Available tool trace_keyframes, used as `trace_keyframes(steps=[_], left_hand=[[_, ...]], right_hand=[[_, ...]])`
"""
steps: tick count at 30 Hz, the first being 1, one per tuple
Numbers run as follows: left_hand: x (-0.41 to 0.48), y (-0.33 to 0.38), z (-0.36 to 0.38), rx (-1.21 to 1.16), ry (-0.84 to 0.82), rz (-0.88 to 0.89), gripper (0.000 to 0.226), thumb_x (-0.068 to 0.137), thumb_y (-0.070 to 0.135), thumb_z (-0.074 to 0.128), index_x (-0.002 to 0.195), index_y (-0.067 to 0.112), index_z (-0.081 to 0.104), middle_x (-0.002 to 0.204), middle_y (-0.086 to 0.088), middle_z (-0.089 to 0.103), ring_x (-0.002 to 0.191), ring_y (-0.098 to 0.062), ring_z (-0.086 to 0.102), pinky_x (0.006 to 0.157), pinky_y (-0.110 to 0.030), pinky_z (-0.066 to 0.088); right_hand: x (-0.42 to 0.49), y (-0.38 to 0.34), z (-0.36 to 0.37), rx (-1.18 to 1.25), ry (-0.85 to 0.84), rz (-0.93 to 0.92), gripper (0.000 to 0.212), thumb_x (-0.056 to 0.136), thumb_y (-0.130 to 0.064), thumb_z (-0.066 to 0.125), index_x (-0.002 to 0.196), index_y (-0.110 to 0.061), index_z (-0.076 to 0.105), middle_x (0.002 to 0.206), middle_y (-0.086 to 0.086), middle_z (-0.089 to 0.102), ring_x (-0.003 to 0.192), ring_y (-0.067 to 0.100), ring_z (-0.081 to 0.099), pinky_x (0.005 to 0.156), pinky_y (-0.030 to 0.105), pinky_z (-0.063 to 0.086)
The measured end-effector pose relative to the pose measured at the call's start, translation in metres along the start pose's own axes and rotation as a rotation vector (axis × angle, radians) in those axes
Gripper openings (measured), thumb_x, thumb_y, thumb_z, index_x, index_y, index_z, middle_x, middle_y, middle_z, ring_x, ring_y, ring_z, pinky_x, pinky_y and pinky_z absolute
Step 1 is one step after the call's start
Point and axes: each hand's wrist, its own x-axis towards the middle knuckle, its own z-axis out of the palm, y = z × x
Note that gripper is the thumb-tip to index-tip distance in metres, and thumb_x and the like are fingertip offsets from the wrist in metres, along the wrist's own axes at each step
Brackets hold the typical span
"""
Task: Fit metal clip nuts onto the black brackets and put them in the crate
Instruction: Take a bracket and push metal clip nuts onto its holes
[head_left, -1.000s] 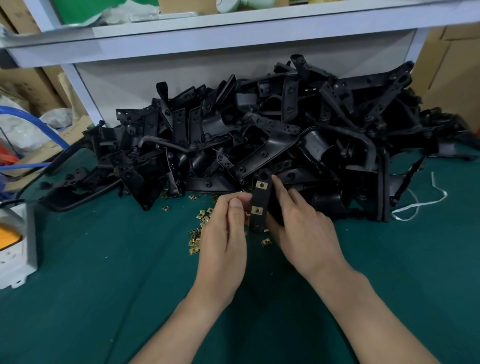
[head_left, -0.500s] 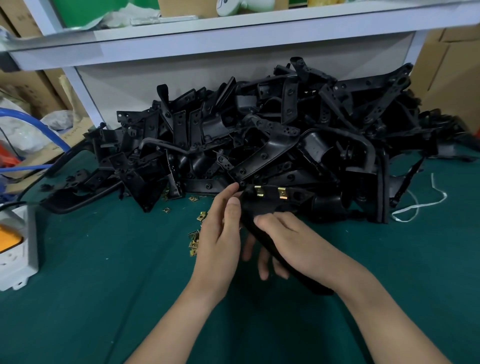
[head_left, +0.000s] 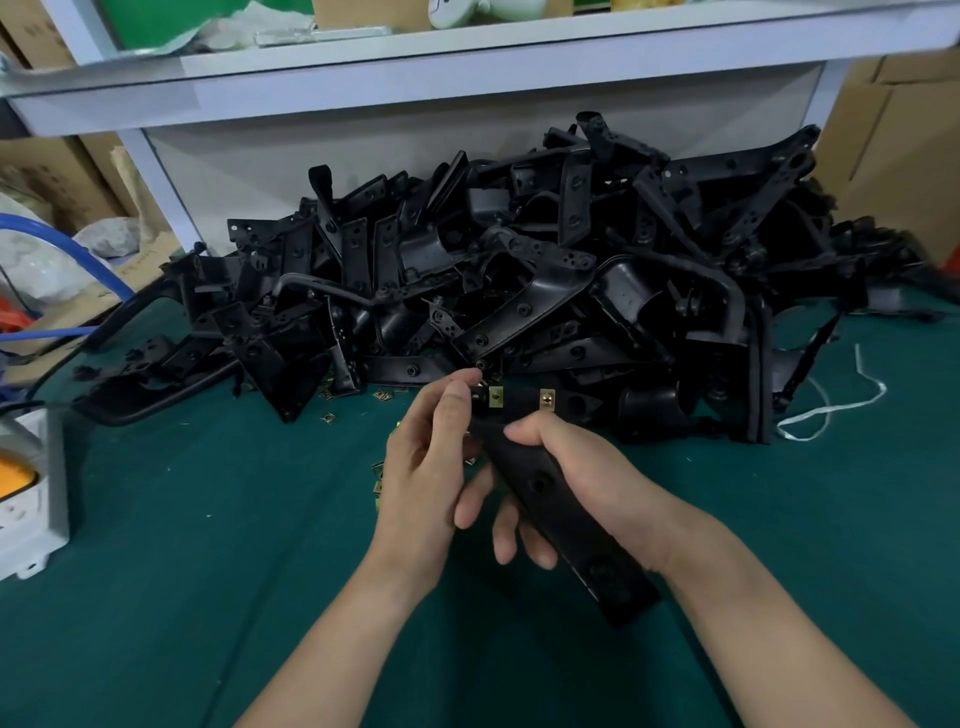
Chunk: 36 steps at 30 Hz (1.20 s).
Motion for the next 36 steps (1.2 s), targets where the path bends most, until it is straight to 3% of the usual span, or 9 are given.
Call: trace_keyframes(steps=[5,9,17,19,21,24,27,31,36], left_hand=[[-0.001,0.000,-0.001,-0.002,-0.007,0.004,0.030,0.095,0.054,0.046,0.108,0.040,0.069,0.087,0.004,0.073,0.092,-0.015,0.073,0.084,-0.031,0.056],[-0.001,0.001,0.000,-0.001,-0.004,0.005,0.029,0.096,0.052,0.046,0.108,0.039,0.070,0.084,0.007,0.073,0.090,-0.011,0.073,0.079,-0.022,0.056],[-0.001,0.002,0.001,0.006,0.021,0.012,0.029,0.099,0.046,0.045,0.107,0.036,0.071,0.094,0.008,0.075,0.090,-0.007,0.071,0.077,-0.015,0.051],[0.000,0.001,0.000,0.039,0.030,0.007,0.026,0.102,0.042,0.045,0.111,0.037,0.070,0.085,0.011,0.073,0.079,-0.006,0.069,0.073,-0.018,0.052],[0.002,0.000,0.002,0.068,0.051,0.024,0.024,0.107,0.032,0.047,0.116,0.035,0.069,0.083,0.015,0.071,0.074,-0.003,0.066,0.069,-0.017,0.052],[0.001,-0.002,0.004,0.071,0.052,0.070,0.025,0.108,0.021,0.046,0.121,0.023,0.066,0.106,0.015,0.074,0.103,-0.001,0.067,0.085,-0.014,0.051],[0.000,-0.001,0.006,0.065,0.041,0.080,0.024,0.105,0.029,0.046,0.115,0.027,0.067,0.100,0.013,0.073,0.096,-0.002,0.067,0.079,-0.012,0.050],[0.004,-0.002,0.002,0.039,0.138,0.037,0.026,0.106,0.033,0.047,0.106,0.034,0.073,0.098,0.011,0.074,0.089,-0.003,0.068,0.072,-0.014,0.051],[0.008,0.003,-0.001,-0.129,-0.003,-0.209,0.030,0.104,0.029,0.052,0.095,0.024,0.080,0.087,-0.001,0.072,0.075,-0.012,0.065,0.064,-0.024,0.053]], right_hand=[[0.000,-0.001,0.002,0.037,0.002,-0.003,0.051,0.096,-0.045,0.038,0.102,-0.013,0.076,0.105,0.032,0.069,0.071,0.045,0.048,0.045,0.025,0.047],[0.000,-0.001,0.002,0.040,-0.019,-0.011,0.051,0.098,-0.042,0.035,0.101,-0.015,0.077,0.103,0.026,0.072,0.073,0.043,0.049,0.044,0.025,0.047],[0.000,0.004,-0.005,0.044,-0.025,0.005,0.054,0.096,-0.044,0.038,0.108,0.000,0.067,0.093,0.025,0.071,0.048,0.028,0.048,0.040,0.024,0.040],[0.000,0.004,-0.003,-0.075,0.030,0.030,0.057,0.095,-0.050,0.039,0.093,-0.004,0.072,0.082,0.027,0.065,0.049,0.027,0.042,0.044,0.024,0.039],[0.000,0.006,0.004,-0.292,0.178,0.017,0.046,0.095,-0.058,0.039,0.088,-0.026,0.071,0.075,0.006,0.067,0.055,0.018,0.052,0.054,0.023,0.042],[0.003,0.014,0.007,-0.833,0.438,-0.164,0.031,0.102,-0.061,0.034,0.119,-0.046,0.055,0.111,-0.021,0.061,0.099,0.000,0.061,0.088,0.032,0.051],[0.005,0.018,0.008,-1.184,0.472,-0.205,0.030,0.105,-0.048,0.037,0.134,-0.039,0.040,0.104,-0.015,0.040,0.077,0.010,0.054,0.076,0.039,0.051],[0.007,0.018,-0.002,-1.415,0.633,-0.210,0.070,0.100,-0.045,0.047,0.160,-0.031,0.012,0.109,-0.012,0.027,0.073,0.004,0.039,0.061,0.025,0.037],[0.003,0.014,-0.015,-1.473,0.857,-0.234,0.074,0.094,-0.038,0.064,0.158,-0.023,0.028,0.114,-0.006,0.041,0.076,0.005,0.040,0.049,0.018,0.027]])
